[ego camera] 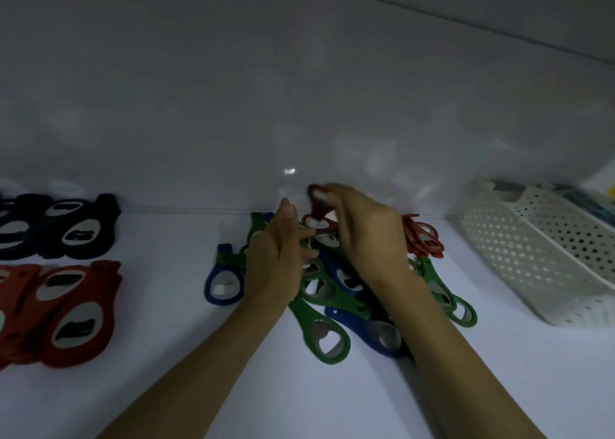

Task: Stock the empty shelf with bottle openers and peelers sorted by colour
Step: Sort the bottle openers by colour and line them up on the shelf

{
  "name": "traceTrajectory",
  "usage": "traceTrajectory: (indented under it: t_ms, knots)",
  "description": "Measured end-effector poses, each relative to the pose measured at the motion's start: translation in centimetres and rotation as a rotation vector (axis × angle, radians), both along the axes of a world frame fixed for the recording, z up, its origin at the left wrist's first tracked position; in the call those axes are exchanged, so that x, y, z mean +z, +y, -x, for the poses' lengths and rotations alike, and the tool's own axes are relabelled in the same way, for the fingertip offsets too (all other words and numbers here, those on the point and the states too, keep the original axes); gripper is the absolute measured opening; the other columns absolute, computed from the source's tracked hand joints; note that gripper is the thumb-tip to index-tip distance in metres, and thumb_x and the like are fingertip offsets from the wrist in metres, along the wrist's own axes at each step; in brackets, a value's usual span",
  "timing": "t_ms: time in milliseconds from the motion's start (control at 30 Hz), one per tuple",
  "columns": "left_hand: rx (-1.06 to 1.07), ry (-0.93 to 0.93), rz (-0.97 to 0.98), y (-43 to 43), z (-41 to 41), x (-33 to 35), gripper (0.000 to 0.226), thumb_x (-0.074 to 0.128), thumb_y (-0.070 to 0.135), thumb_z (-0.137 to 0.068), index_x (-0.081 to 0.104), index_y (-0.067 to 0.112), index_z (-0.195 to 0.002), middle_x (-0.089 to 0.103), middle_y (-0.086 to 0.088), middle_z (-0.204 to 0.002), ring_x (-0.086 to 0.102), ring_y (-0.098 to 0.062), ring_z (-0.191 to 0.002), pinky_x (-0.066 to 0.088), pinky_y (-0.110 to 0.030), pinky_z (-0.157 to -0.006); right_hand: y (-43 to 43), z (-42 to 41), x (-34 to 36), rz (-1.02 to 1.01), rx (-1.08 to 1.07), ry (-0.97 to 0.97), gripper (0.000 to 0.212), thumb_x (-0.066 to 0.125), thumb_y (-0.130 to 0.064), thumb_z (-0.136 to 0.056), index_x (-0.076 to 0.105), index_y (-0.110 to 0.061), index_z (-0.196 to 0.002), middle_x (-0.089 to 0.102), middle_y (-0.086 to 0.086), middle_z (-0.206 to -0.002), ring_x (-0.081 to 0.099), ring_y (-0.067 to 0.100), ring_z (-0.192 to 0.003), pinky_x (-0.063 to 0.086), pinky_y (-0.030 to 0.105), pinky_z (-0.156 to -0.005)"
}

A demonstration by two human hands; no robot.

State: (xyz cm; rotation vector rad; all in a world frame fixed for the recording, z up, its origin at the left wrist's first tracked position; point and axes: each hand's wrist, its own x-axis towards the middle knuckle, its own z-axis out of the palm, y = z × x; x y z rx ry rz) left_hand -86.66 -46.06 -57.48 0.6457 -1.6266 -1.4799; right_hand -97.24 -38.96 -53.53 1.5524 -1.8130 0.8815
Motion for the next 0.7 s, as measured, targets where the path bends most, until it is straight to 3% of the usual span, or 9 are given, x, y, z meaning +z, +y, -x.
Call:
traceTrajectory:
  t_ms: [100,167,267,367,467,533,600,700]
  knots:
    - [0.004,-0.03,0.015,-0.6,-0.1,-0.3,0.09,0.021,0.082,-0.071,0.053,0.022,-0.131,0.068,-0.001,-0.109,0.064,-0.013,-0.101,0.052,-0.034,-0.091,-0.6,-1.8,-1.3,-0.08,0.276,-0.176,0.022,0.053,-0.008,-0.092,0.07,-0.005,-0.106,0.074,0.008,-0.092,0.068,0.011,-0.07,0.053,0.015,-0.069]
    - [0.038,0.031,-0.014,-1.0,-0.1,-0.4,0.074,0.03,0.068,-0.083,0.053,0.016,-0.131,0.066,-0.002,-0.115,0.061,-0.013,-0.105,0.049,-0.032,-0.094,-0.9,-2.2,-1.6,-0.115,0.37,-0.388,0.023,0.052,-0.011,-0.092,0.073,-0.006,-0.099,0.074,0.005,-0.086,0.065,0.008,-0.066,0.052,0.015,-0.066]
    - [0.088,0.048,-0.035,-1.3,0.2,-0.5,0.039,0.035,0.034,-0.101,0.059,0.014,-0.125,0.068,-0.004,-0.109,0.066,-0.012,-0.092,0.055,-0.029,-0.083,-1.2,-1.5,-1.5,-0.092,0.409,-0.727,0.024,0.052,-0.012,-0.094,0.073,-0.013,-0.083,0.072,-0.007,-0.08,0.069,0.009,-0.072,0.056,0.023,-0.069]
    - [0.101,0.072,-0.045,-1.5,0.5,-0.9,0.033,0.035,0.026,-0.102,0.058,0.023,-0.125,0.066,0.001,-0.109,0.069,-0.009,-0.079,0.057,-0.024,-0.071,-1.6,1.4,-1.1,-0.069,0.016,-0.611,0.025,0.048,-0.02,-0.097,0.072,-0.013,-0.094,0.072,-0.001,-0.09,0.067,0.012,-0.082,0.055,0.031,-0.077]
    - [0.109,0.095,0.044,-1.3,0.4,-0.8,0.033,0.04,0.025,-0.101,0.058,0.049,-0.114,0.064,0.01,-0.115,0.067,-0.004,-0.084,0.055,-0.02,-0.075,-2.0,4.4,-1.4,-0.439,-0.39,-0.366,0.03,0.044,-0.022,-0.098,0.065,-0.012,-0.117,0.068,0.015,-0.109,0.06,0.032,-0.101,0.05,0.041,-0.085]
    - [0.128,0.09,0.067,-1.3,0.3,-0.7,0.036,0.043,0.027,-0.099,0.057,0.061,-0.103,0.066,0.009,-0.115,0.067,-0.006,-0.092,0.055,-0.029,-0.084,-2.4,5.1,-2.1,-0.68,-0.495,-0.291,0.032,0.044,-0.029,-0.098,0.065,-0.016,-0.118,0.061,0.015,-0.119,0.053,0.034,-0.11,0.045,0.04,-0.091]
    - [0.141,0.08,0.079,-1.4,0.2,-0.6,0.036,0.044,0.029,-0.099,0.058,0.063,-0.1,0.067,0.013,-0.111,0.066,-0.007,-0.095,0.054,-0.037,-0.088,-3.0,5.2,-2.5,-0.704,-0.517,-0.341,0.033,0.047,-0.036,-0.096,0.066,-0.019,-0.117,0.056,0.013,-0.122,0.047,0.033,-0.115,0.039,0.041,-0.095]
    - [0.154,0.084,0.082,-1.4,0.1,-0.6,0.039,0.045,0.027,-0.099,0.061,0.062,-0.097,0.069,0.023,-0.098,0.067,-0.007,-0.088,0.055,-0.037,-0.085,-3.7,5.4,-2.2,-0.681,-0.497,-0.389,0.025,0.053,-0.033,-0.093,0.066,-0.028,-0.114,0.054,0.009,-0.122,0.044,0.031,-0.117,0.033,0.042,-0.098]
